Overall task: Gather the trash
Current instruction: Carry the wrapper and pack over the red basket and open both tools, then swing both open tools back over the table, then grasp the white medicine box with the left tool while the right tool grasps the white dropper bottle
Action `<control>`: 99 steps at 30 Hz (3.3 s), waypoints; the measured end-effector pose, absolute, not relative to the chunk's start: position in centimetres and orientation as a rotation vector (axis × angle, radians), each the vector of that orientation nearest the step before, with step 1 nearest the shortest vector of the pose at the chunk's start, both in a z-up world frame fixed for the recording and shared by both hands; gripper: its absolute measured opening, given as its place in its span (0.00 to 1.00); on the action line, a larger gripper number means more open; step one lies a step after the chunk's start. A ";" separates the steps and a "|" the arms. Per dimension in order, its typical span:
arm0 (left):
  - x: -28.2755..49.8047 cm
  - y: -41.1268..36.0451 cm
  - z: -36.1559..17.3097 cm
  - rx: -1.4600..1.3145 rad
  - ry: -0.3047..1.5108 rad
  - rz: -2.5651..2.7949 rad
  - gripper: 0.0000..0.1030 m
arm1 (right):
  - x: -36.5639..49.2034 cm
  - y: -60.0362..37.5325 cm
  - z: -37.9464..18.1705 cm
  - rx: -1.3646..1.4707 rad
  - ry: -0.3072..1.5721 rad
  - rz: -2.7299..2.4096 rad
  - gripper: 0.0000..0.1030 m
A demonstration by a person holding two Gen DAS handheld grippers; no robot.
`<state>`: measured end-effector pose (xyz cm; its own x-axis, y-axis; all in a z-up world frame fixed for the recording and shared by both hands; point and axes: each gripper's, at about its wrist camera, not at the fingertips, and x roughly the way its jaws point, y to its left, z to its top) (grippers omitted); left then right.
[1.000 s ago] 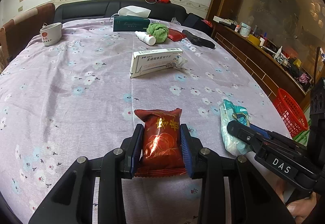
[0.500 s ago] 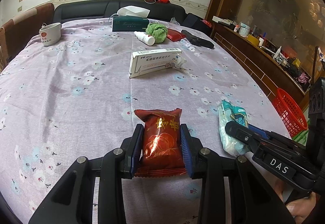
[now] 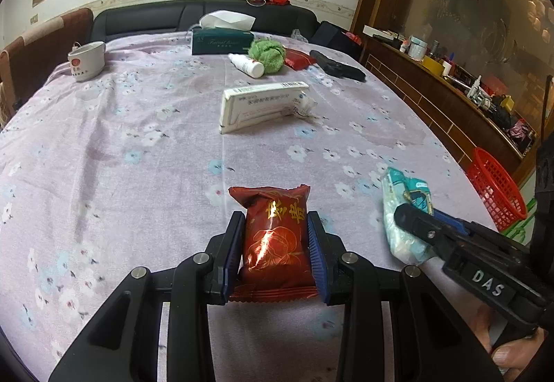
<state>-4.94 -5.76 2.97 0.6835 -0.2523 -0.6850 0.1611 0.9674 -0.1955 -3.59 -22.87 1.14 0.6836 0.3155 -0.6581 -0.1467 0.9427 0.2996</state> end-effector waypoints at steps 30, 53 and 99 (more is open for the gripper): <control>-1.1 -43.9 9.3 0.065 0.883 -0.862 0.33 | -12.1 -59.8 7.9 0.676 0.515 -0.183 0.33; 0.2 -34.3 9.8 0.073 0.808 -0.714 0.65 | -11.2 -62.7 6.3 0.765 0.523 -0.097 0.54; 10.2 2.9 2.4 -0.219 0.856 -0.038 0.13 | 13.8 -20.9 10.3 0.111 0.893 0.418 0.43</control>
